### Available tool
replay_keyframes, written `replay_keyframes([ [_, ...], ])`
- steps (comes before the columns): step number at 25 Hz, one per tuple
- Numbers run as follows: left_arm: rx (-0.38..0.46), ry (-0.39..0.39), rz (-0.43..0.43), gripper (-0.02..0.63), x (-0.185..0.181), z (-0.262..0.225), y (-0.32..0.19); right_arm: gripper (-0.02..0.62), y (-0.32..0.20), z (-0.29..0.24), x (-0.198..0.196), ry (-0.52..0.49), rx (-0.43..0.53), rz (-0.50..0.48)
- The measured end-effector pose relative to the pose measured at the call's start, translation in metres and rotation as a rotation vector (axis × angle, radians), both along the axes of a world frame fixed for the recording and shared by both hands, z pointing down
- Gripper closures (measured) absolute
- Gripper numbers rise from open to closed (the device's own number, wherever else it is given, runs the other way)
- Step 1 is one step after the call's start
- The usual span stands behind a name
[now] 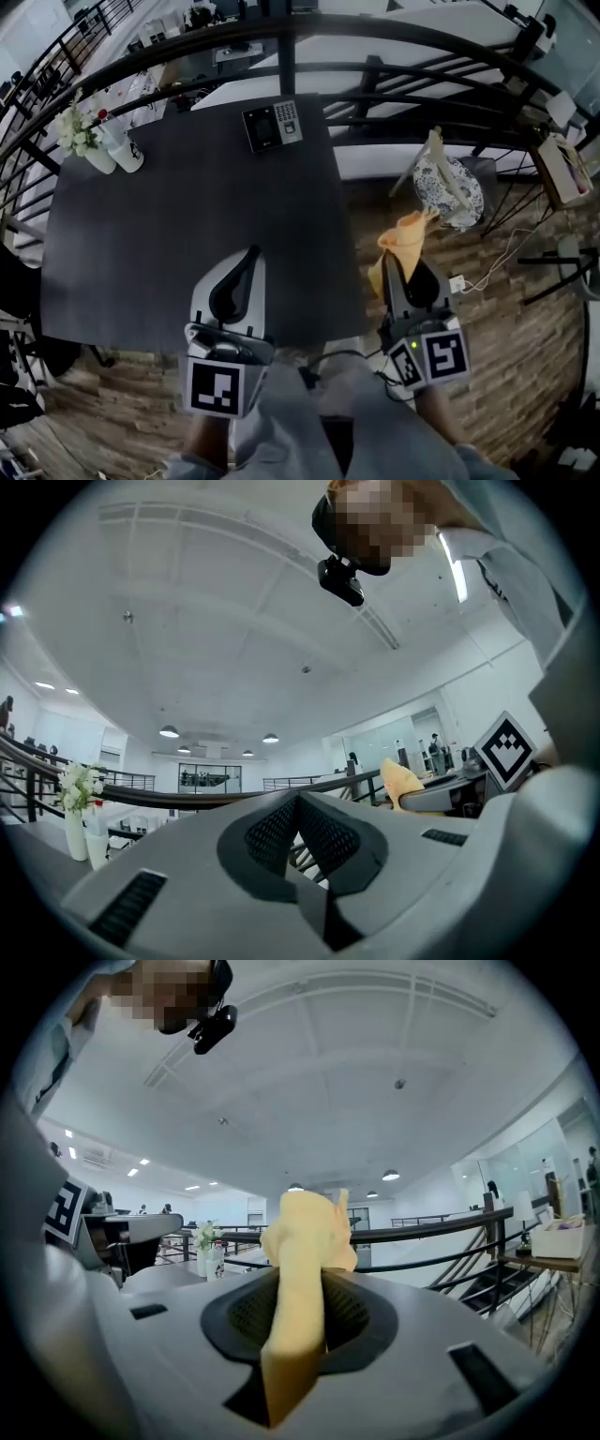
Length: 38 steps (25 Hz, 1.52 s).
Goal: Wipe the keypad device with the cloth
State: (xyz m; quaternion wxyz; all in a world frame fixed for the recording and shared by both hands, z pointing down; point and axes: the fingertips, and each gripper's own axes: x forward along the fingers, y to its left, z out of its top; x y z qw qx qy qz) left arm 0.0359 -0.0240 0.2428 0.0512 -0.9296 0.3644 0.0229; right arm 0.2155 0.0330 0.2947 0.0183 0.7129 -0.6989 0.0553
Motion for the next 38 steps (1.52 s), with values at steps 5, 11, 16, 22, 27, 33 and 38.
replay_keyframes([
  [5,-0.023,0.012,-0.076,0.598,0.018,0.001,-0.020,0.493,-0.033,0.003,0.021,0.005,-0.015,-0.075],
  [11,-0.038,-0.003,-0.158,0.600,0.043,0.003,-0.046,0.493,-0.083,0.008,0.047,0.011,-0.034,-0.178],
  [16,-0.055,-0.018,-0.232,0.600,0.058,0.009,-0.062,0.492,-0.122,0.016,0.063,0.029,-0.049,-0.268],
  [22,-0.058,-0.036,-0.332,0.600,0.068,0.015,-0.072,0.492,-0.159,0.028,0.075,0.030,-0.057,-0.363],
  [27,-0.080,-0.050,-0.424,0.598,0.067,0.022,-0.074,0.492,-0.186,0.037,0.078,0.056,-0.061,-0.440],
  [33,-0.078,-0.091,-0.490,0.600,0.067,0.025,-0.070,0.492,-0.214,0.049,0.071,0.079,-0.073,-0.515],
  [38,-0.079,-0.088,-0.527,0.598,0.061,0.026,-0.073,0.494,-0.244,0.059,0.069,0.070,-0.079,-0.517],
])
